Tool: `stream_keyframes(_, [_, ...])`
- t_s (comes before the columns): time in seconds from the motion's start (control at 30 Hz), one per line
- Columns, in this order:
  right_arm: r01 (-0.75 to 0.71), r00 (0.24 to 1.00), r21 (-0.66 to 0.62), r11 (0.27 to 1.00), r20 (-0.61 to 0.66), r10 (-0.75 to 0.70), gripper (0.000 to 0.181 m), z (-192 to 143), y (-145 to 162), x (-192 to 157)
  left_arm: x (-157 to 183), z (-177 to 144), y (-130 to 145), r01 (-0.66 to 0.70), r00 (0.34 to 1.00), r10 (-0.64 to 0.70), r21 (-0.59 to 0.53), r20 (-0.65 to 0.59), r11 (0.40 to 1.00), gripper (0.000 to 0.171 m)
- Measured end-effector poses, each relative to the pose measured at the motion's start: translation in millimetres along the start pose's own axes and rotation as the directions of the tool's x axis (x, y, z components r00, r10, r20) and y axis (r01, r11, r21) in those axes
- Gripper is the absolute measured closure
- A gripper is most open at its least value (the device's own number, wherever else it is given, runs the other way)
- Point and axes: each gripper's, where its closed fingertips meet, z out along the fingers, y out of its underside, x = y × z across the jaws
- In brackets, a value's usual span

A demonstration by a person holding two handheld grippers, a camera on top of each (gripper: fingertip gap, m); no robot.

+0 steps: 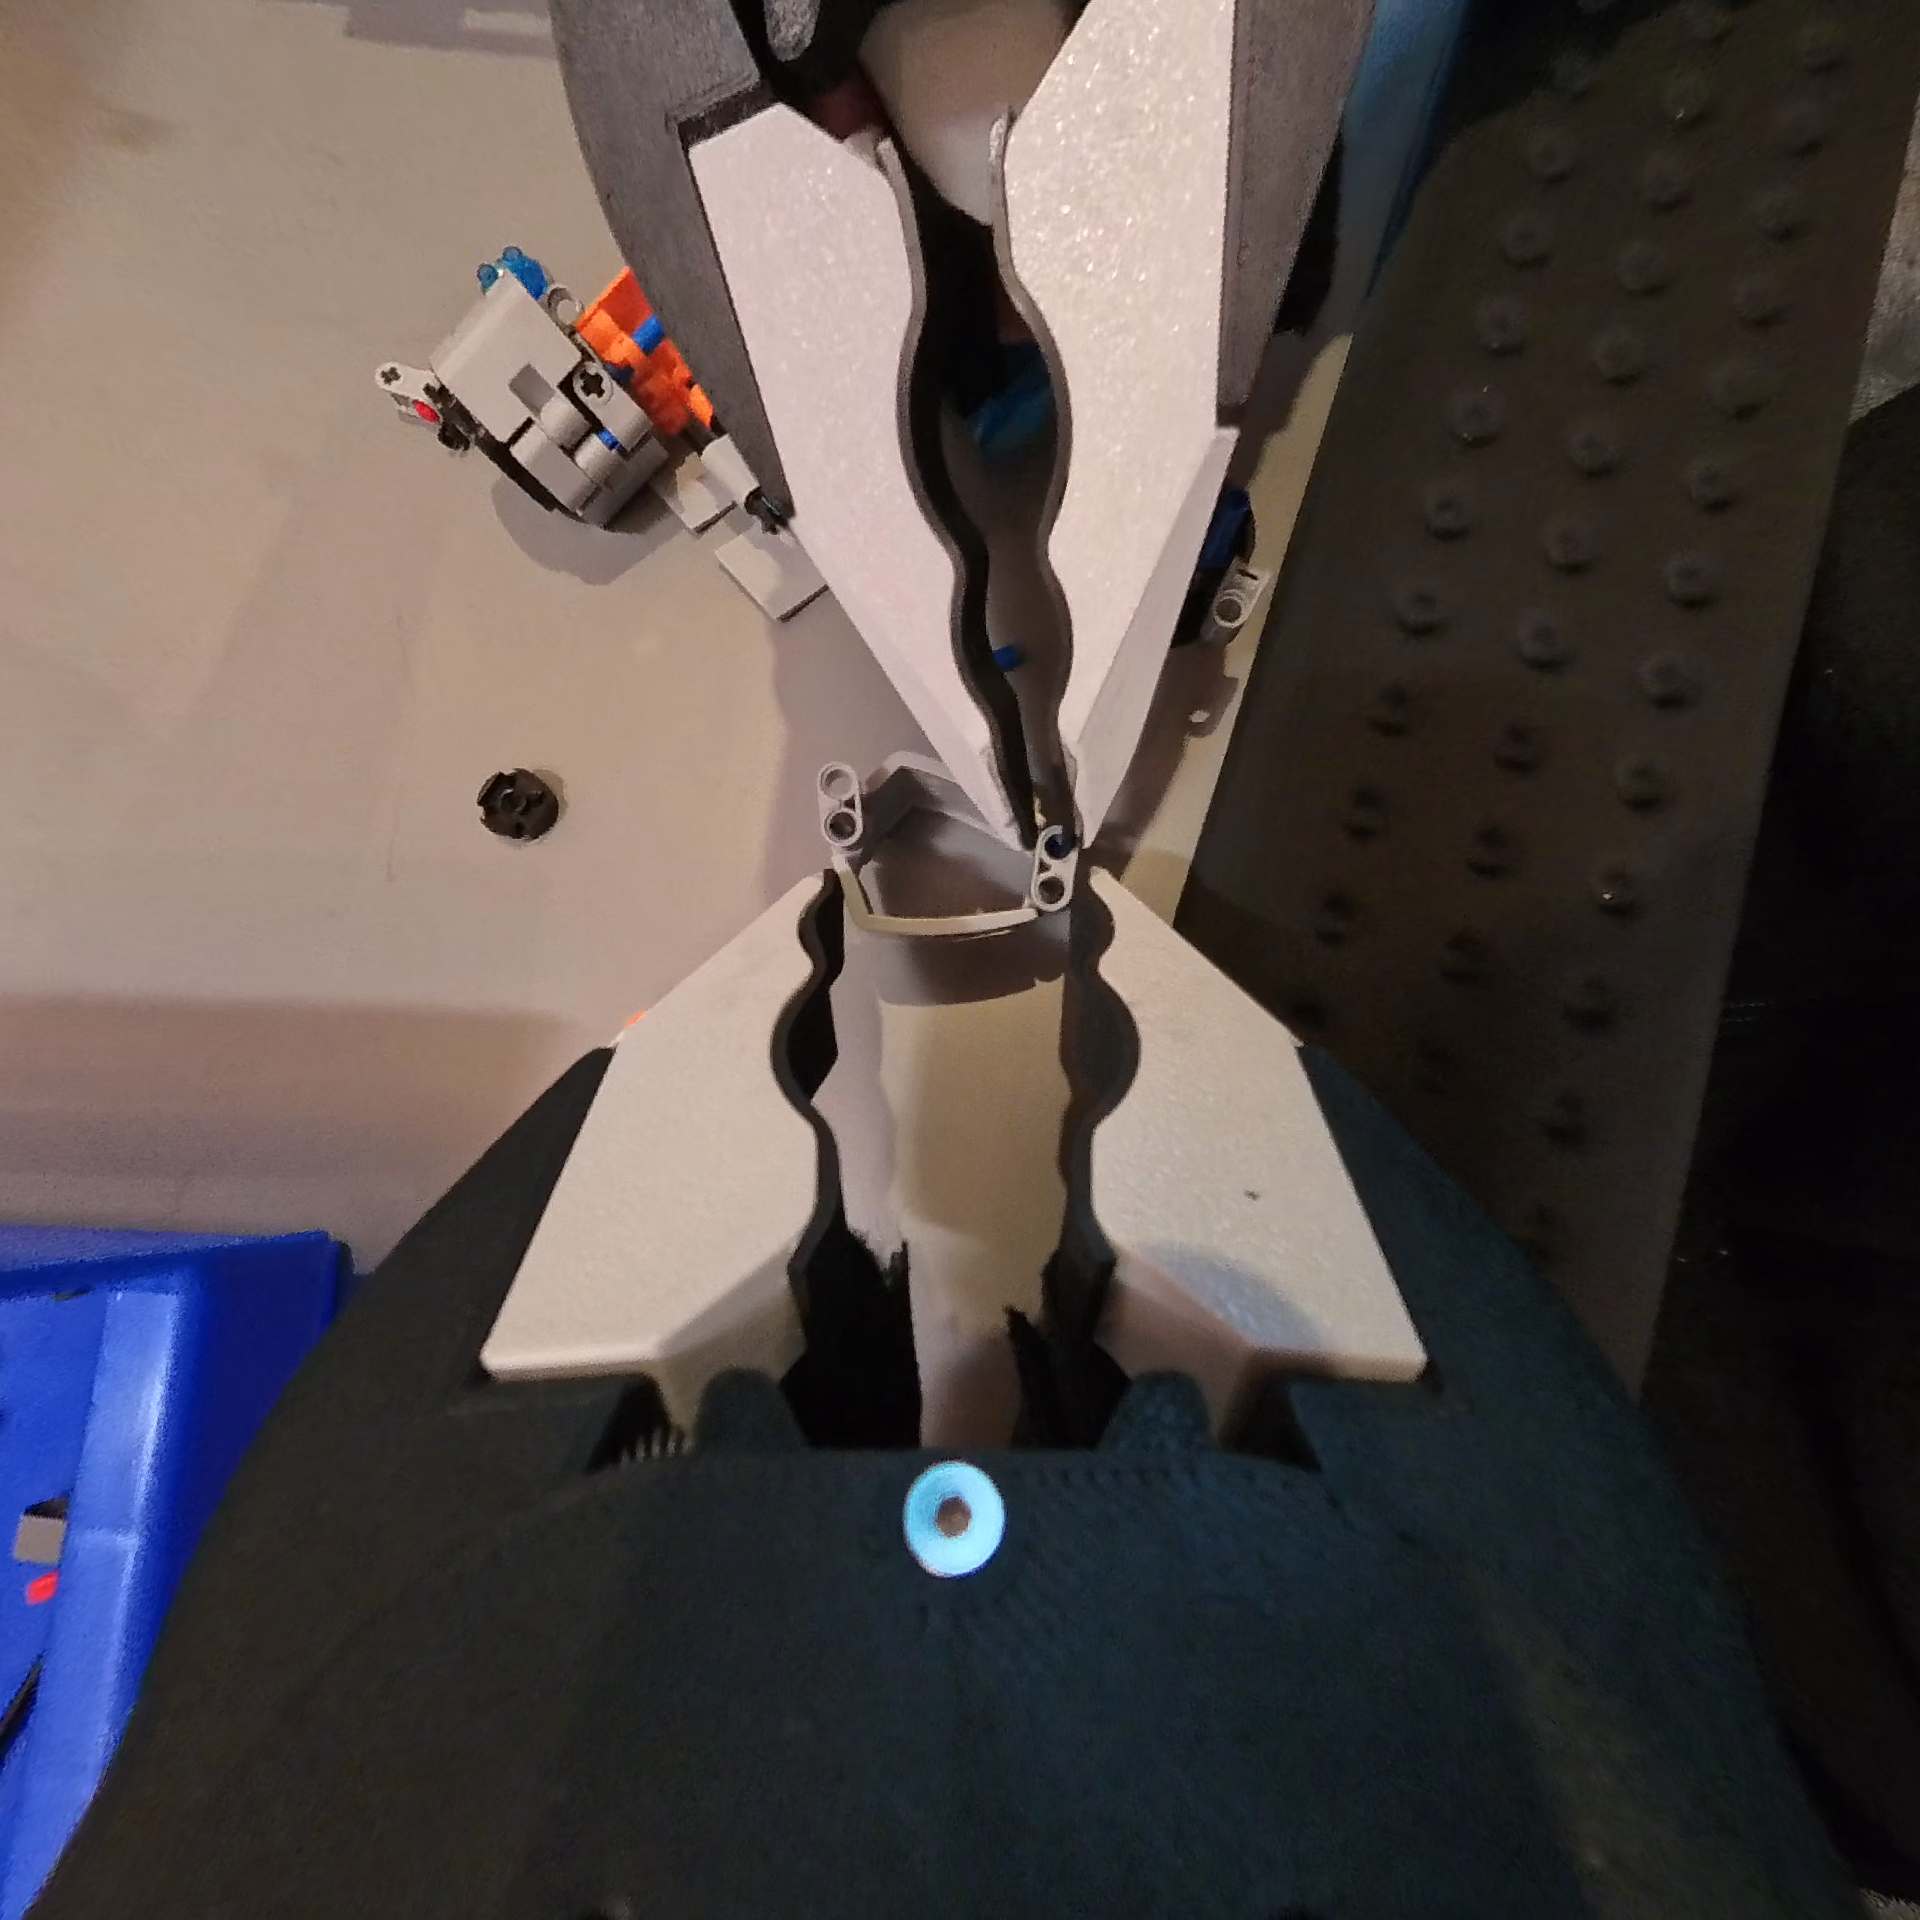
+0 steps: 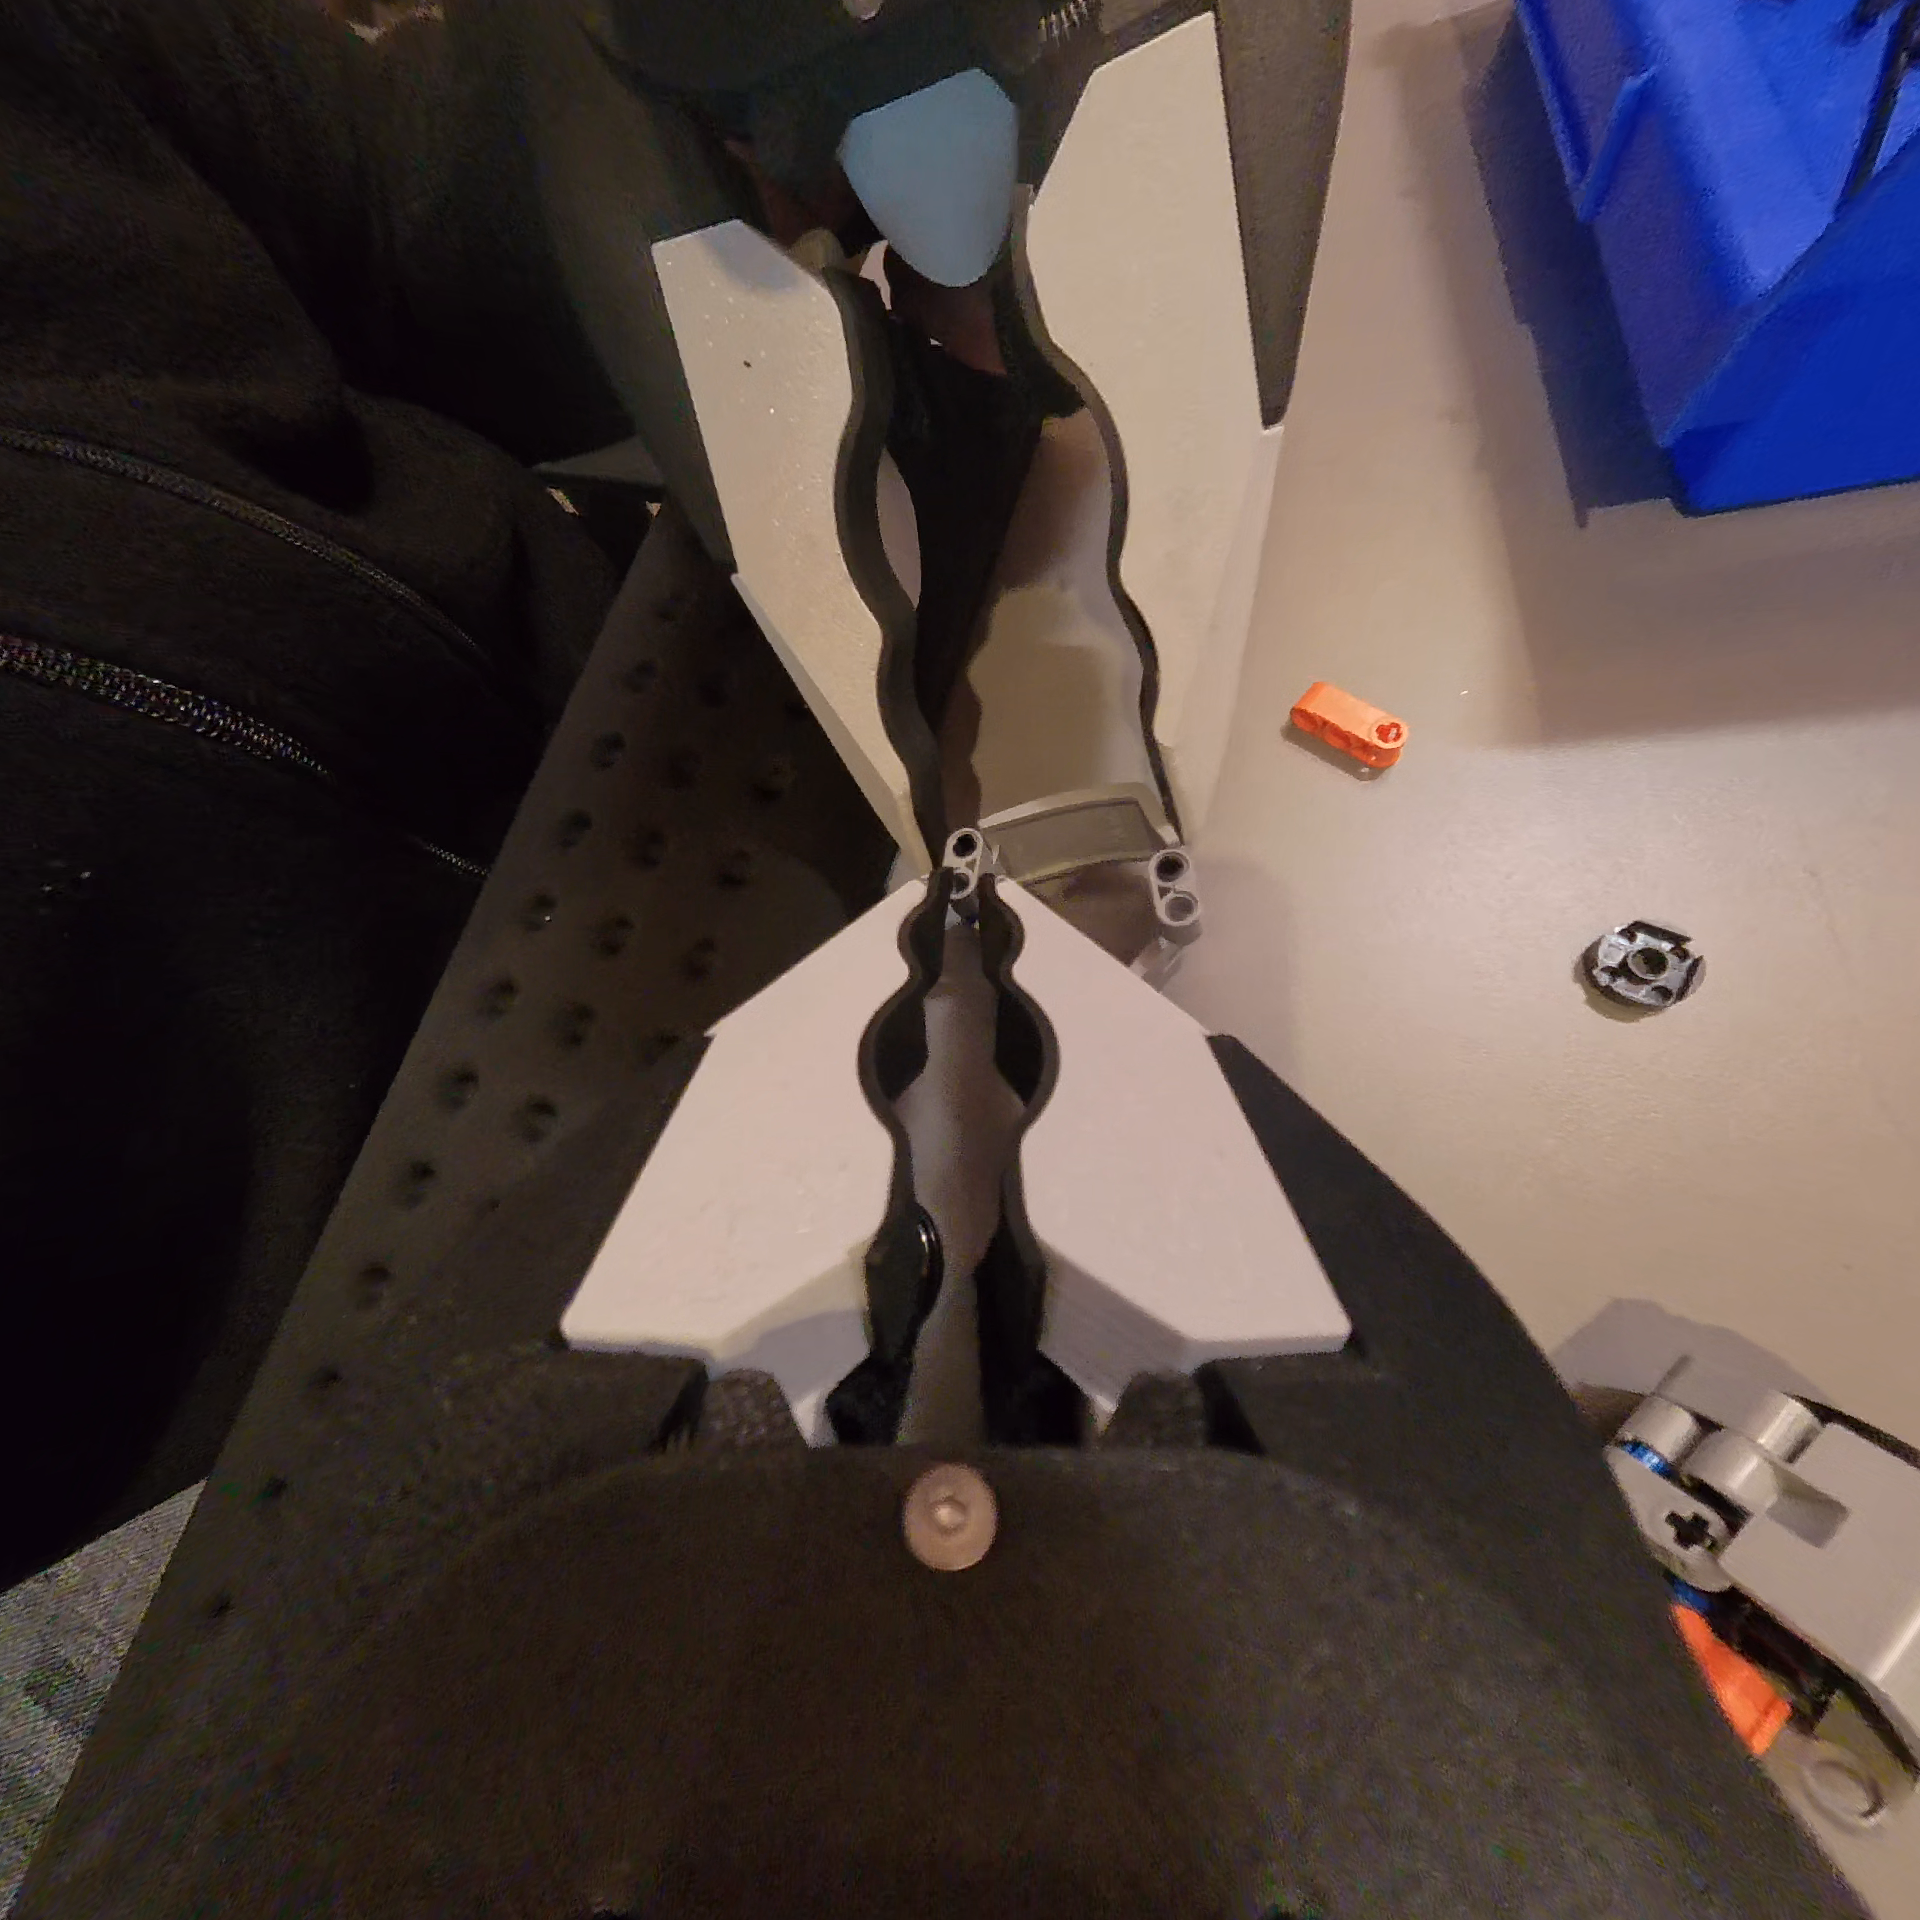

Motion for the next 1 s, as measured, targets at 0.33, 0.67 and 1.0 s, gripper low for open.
stream_keyframes(0.33, [0.012,1.000,-0.001,1.000,0.011,-0.012,0.178,-0.7,1.5,0.3,-0.5,3.7,-1.9,-0.033,0.999,0.033,-0.020,0.028,0.999,0.131])
stream_keyframes(0.67, [0.088,0.995,-0.053,0.995,-0.037,-0.090,0.180,-0.3,3.1,0.4,-1.0,6.4,-1.7,-0.038,0.996,0.037,0.007,0.083,0.999,0.130])
stream_keyframes(1.0, [0.067,0.996,-0.081,0.994,-0.049,-0.071,0.181,0.7,7.9,4.6,-1.1,8.7,-1.4,-0.023,0.997,0.020,0.046,0.080,0.999,0.130])
